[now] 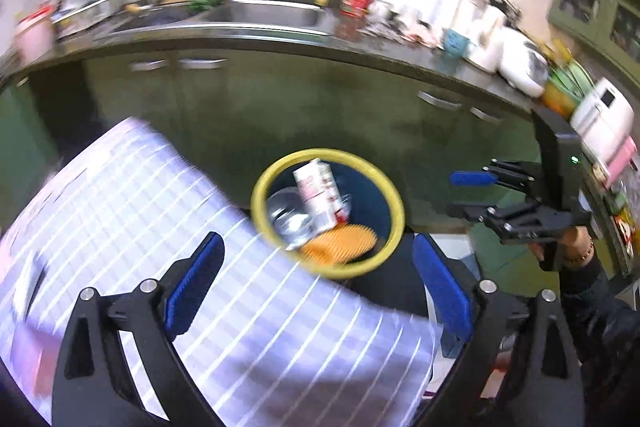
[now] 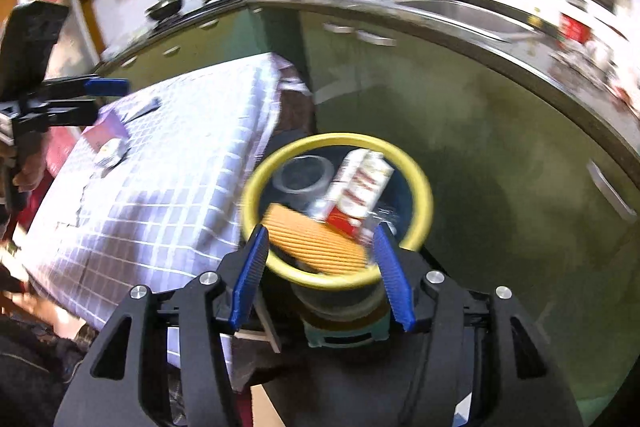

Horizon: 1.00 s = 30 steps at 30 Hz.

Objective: Collect trash
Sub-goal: 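Carry the milk carton over the bin and open the left gripper, then grasp the crumpled snack wrapper with the right gripper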

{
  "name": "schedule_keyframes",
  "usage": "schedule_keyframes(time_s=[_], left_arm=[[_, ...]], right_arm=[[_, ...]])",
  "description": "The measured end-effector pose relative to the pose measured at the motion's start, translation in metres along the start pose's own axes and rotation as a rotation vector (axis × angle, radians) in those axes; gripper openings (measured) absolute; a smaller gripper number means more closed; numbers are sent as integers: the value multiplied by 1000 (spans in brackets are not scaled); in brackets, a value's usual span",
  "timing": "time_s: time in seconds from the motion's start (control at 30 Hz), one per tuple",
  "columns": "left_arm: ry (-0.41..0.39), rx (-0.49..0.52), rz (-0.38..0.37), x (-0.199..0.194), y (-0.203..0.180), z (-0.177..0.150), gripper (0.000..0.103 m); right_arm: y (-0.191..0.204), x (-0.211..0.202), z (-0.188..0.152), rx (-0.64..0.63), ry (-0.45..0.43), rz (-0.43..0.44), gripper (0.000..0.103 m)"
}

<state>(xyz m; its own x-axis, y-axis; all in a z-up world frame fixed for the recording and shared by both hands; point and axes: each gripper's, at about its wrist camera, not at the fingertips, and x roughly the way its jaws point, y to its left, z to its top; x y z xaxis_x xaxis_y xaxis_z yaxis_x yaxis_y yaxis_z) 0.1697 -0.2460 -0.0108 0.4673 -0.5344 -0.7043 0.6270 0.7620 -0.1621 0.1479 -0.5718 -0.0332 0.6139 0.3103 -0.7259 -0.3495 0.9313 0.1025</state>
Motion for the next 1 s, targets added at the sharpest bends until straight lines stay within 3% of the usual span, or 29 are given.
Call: schedule_keyframes(time_s=[0.23, 0.43, 0.5, 0.53, 0.73, 1.0], left_arm=[[-96, -161, 177, -93, 44, -90, 94], [-156, -329, 288, -147, 80, -164, 94], [-179, -372, 325, -162, 89, -186, 94], [-190, -393, 341, -168, 93, -194, 94], [-259, -490, 365, -192, 108, -227, 94], [-266, -508, 360, -198, 109, -243, 94]], right_arm=[[85, 42, 43, -176, 36, 145, 56], [189, 102, 79, -361, 90, 269, 56], [220, 120, 83, -409, 104, 297, 60], [243, 132, 87, -443, 109, 321, 67], [326, 188, 99, -569, 136, 372, 85], [370, 242, 105, -576, 231, 378, 90]])
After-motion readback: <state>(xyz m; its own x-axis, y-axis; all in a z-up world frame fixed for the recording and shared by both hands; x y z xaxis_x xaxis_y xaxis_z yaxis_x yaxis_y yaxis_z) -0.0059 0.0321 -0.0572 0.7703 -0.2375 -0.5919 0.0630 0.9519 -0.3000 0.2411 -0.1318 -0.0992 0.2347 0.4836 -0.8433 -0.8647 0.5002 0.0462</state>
